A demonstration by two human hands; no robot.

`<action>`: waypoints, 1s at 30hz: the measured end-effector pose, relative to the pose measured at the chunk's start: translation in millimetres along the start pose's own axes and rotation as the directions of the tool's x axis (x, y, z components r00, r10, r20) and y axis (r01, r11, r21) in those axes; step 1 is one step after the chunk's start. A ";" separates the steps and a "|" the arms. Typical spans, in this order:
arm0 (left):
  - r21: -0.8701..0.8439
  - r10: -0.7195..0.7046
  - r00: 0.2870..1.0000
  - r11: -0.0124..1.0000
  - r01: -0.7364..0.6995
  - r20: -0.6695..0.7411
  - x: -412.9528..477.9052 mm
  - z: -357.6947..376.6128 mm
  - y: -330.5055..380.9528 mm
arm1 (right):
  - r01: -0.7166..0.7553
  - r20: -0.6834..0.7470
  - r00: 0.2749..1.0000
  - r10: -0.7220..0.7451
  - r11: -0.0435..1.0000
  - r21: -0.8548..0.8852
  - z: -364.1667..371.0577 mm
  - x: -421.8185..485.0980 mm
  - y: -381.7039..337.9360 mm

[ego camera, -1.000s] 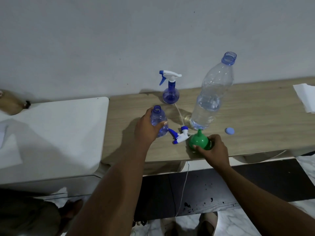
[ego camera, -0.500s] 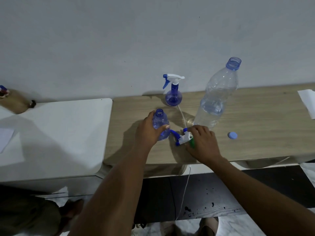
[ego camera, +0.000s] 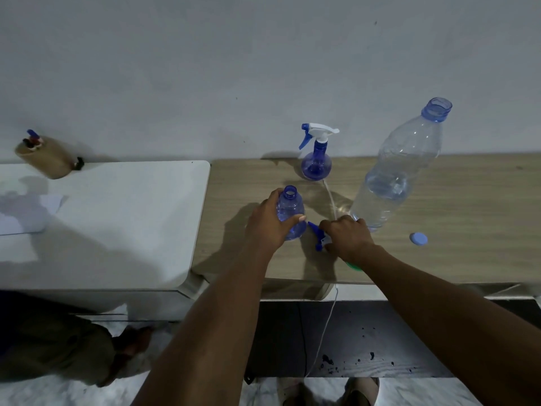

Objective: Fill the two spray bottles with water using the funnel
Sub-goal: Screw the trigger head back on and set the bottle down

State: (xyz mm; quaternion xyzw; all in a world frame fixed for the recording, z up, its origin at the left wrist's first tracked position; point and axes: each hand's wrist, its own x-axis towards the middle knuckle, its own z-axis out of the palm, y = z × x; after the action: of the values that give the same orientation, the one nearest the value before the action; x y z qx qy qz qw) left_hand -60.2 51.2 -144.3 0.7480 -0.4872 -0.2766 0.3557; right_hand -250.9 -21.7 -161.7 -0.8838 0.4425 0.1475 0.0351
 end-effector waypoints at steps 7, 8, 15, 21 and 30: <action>0.003 0.022 1.000 1.000 -0.022 0.004 -1.9 -1.4 3.8 | 0.077 -0.079 0.995 -0.057 0.955 0.287 -0.2 -5.4 7.6; 0.009 0.024 1.000 1.000 -0.024 0.006 -1.7 -2.1 4.2 | 0.088 -0.111 0.992 -0.052 0.933 0.350 -3.0 -8.1 9.6; 0.000 0.073 0.997 0.997 -0.073 0.039 -7.4 -9.6 10.5 | 0.150 -0.210 0.978 -0.011 0.735 0.661 -53.3 -29.6 28.1; -0.050 0.052 0.997 0.998 -0.049 0.051 -6.7 -11.5 7.0 | 0.119 -0.141 0.989 0.037 0.352 0.928 -139.8 -42.6 36.8; -0.055 -0.079 0.990 0.995 0.086 0.118 7.6 -4.2 4.1 | 0.106 -0.097 0.994 -0.051 0.226 0.968 -240.8 -40.9 12.5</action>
State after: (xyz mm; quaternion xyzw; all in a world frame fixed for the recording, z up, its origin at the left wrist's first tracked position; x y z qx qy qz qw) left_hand -56.4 44.1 -139.0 0.7394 -0.4670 -0.3483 0.3374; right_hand -228.6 -44.0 80.8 -0.6955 0.3942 -0.1804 0.5730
